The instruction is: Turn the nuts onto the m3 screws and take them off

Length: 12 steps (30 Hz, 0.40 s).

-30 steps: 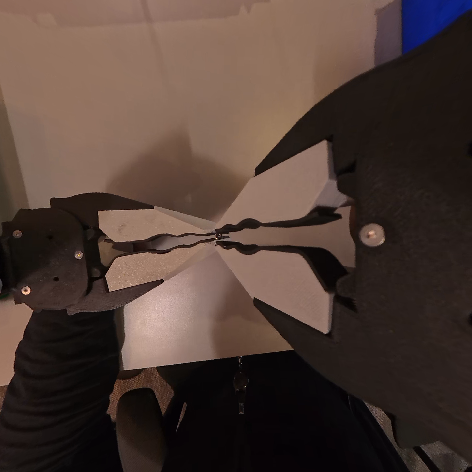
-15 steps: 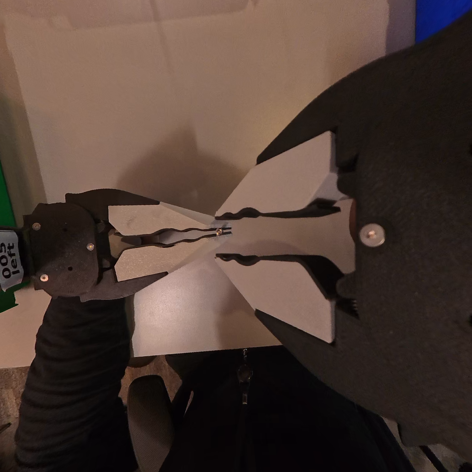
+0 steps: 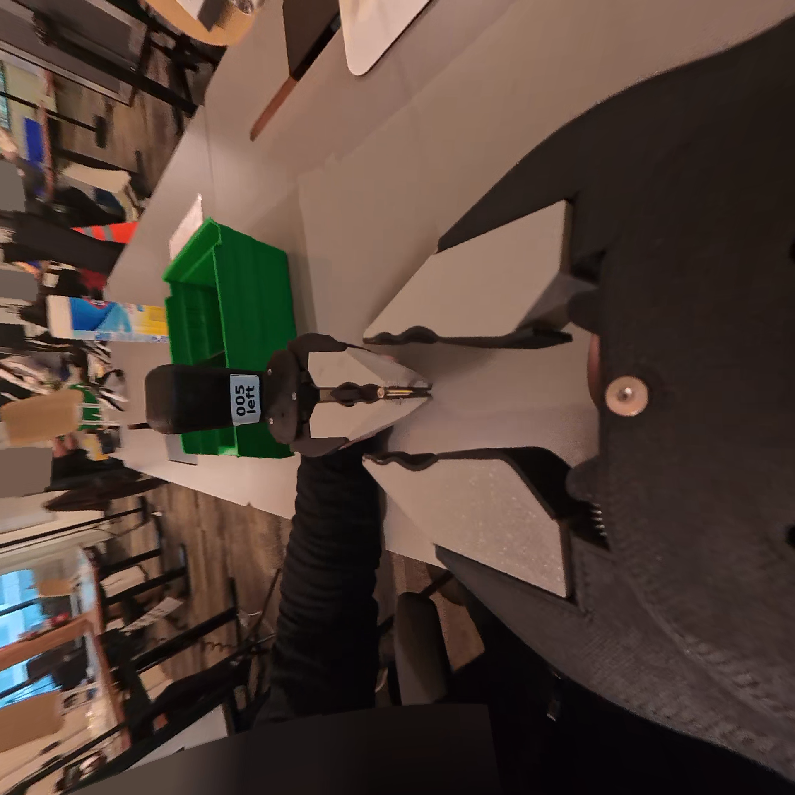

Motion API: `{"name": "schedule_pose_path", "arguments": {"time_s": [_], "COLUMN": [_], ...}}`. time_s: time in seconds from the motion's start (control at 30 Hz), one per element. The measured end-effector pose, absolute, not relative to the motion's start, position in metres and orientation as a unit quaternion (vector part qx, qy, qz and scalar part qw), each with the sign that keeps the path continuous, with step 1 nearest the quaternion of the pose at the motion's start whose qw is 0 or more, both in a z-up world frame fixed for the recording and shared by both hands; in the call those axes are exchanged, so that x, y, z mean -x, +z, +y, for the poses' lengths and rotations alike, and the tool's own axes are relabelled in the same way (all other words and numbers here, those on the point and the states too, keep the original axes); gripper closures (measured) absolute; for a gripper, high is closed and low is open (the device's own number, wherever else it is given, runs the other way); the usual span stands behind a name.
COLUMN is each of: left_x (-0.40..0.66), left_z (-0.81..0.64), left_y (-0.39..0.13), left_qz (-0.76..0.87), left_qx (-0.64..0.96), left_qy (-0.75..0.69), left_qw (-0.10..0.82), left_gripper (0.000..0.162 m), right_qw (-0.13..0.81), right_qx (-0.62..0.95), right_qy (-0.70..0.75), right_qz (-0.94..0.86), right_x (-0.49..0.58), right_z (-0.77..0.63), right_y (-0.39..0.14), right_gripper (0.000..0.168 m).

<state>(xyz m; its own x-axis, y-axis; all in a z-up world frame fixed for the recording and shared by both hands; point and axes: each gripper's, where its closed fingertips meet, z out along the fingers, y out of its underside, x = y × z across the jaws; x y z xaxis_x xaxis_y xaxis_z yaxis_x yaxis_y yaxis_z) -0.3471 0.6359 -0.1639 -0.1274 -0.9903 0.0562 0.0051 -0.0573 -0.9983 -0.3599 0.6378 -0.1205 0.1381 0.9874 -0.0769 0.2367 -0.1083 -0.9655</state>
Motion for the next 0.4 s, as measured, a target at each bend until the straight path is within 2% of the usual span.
{"name": "schedule_pose_path", "arguments": {"time_s": [0.2,0.4], "left_x": [0.345,0.339], "left_z": [0.631,0.633], "left_y": [-0.166,-0.174], "left_qz": [0.521,0.519], "left_qx": [0.479,0.506], "left_qy": [-0.544,-0.539], "left_qw": [0.451,0.429], "left_gripper": [0.162,0.162], "right_qw": [0.477,0.483], "right_qx": [0.571,0.569], "right_qy": [0.464,0.437], "right_qz": [-0.481,-0.502], "right_x": [0.361,0.364], "right_z": [0.635,0.633], "right_y": [-0.127,-0.147], "right_gripper": [0.121,0.122]}}
